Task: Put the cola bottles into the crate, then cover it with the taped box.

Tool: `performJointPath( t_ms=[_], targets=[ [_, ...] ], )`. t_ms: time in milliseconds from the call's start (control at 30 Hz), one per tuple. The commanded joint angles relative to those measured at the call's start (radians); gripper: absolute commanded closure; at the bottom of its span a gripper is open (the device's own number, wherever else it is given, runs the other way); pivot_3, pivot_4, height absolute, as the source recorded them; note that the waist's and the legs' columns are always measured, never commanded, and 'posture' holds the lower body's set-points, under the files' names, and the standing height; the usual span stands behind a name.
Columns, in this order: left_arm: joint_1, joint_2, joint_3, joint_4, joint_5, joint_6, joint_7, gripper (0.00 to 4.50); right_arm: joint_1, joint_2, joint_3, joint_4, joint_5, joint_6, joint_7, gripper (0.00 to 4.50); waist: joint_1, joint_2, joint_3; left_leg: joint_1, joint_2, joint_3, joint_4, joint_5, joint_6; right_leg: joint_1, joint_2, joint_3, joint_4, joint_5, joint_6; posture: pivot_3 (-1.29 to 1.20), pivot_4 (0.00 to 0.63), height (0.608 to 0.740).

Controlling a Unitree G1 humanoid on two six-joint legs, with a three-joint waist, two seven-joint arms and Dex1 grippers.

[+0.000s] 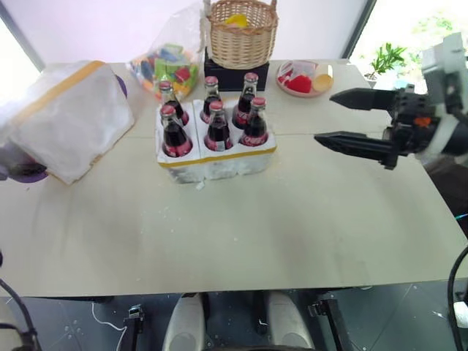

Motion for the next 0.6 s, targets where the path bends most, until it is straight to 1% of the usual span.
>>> performJointPath(
  t_ms=[33, 100, 133, 233, 433, 533, 600],
  targets=[
    [-0.020, 0.013, 0.020, -0.001, 0.002, 0.009, -0.006, 3.28, 0.014, -0.033, -0.052, -0.038, 0.046, -0.004, -0.004, 0.00, 0.000, 0.000, 0.000, 0.000, 0.000, 0.000, 0.000, 0.000, 0.000, 0.000, 0.000, 0.000, 0.000, 0.000, 0.000, 0.00, 0.150, 0.740],
    [-0.022, 0.016, 0.019, -0.003, 0.007, 0.004, -0.016, 4.12, 0.028, -0.039, -0.054, -0.037, 0.051, -0.011, -0.007, 0.00, 0.001, 0.000, 0.000, 0.000, 0.000, 0.000, 0.001, 0.000, 0.000, 0.000, 0.000, 0.000, 0.000, -0.001, -0.002, 0.00, 0.150, 0.740],
    [-0.025, 0.018, 0.020, -0.005, 0.007, -0.001, -0.018, 4.24, 0.036, -0.041, -0.054, -0.038, 0.046, -0.020, -0.007, 0.00, 0.001, 0.000, 0.000, 0.000, 0.000, 0.000, 0.001, 0.000, 0.000, 0.001, 0.000, 0.000, 0.000, -0.002, -0.003, 0.00, 0.150, 0.740],
    [-0.037, 0.022, 0.031, -0.013, -0.002, -0.030, -0.017, 4.24, 0.050, -0.037, -0.045, -0.043, 0.019, -0.053, -0.024, 0.00, 0.001, 0.000, 0.000, 0.000, 0.000, 0.000, 0.001, 0.000, 0.000, 0.001, 0.000, 0.000, 0.000, -0.002, -0.003, 0.00, 0.150, 0.740],
    [-0.079, 0.018, 0.077, -0.044, -0.043, -0.128, 0.009, 4.24, 0.070, -0.030, -0.040, -0.017, 0.025, -0.066, -0.058, 0.00, 0.002, -0.001, 0.000, 0.000, 0.000, 0.000, 0.001, 0.000, 0.000, 0.001, 0.000, 0.000, 0.000, 0.000, -0.001, 0.00, 0.150, 0.740],
    [-0.103, 0.010, 0.111, -0.086, -0.082, -0.205, -0.005, 4.24, 0.099, -0.037, -0.056, -0.016, 0.057, -0.049, -0.051, 0.00, 0.002, -0.001, 0.000, 0.000, 0.000, 0.000, 0.001, 0.000, 0.000, 0.001, 0.000, 0.000, 0.000, 0.000, 0.000, 0.00, 0.150, 0.740],
    [-0.079, 0.000, 0.130, -0.168, -0.119, -0.302, -0.034, 4.24, 0.131, -0.040, -0.048, -0.020, 0.007, -0.088, -0.058, 0.00, 0.002, -0.001, 0.000, 0.000, 0.000, 0.000, 0.001, 0.000, 0.000, 0.001, 0.000, 0.000, 0.000, 0.000, 0.000, 0.00, 0.150, 0.740]
  ],
)
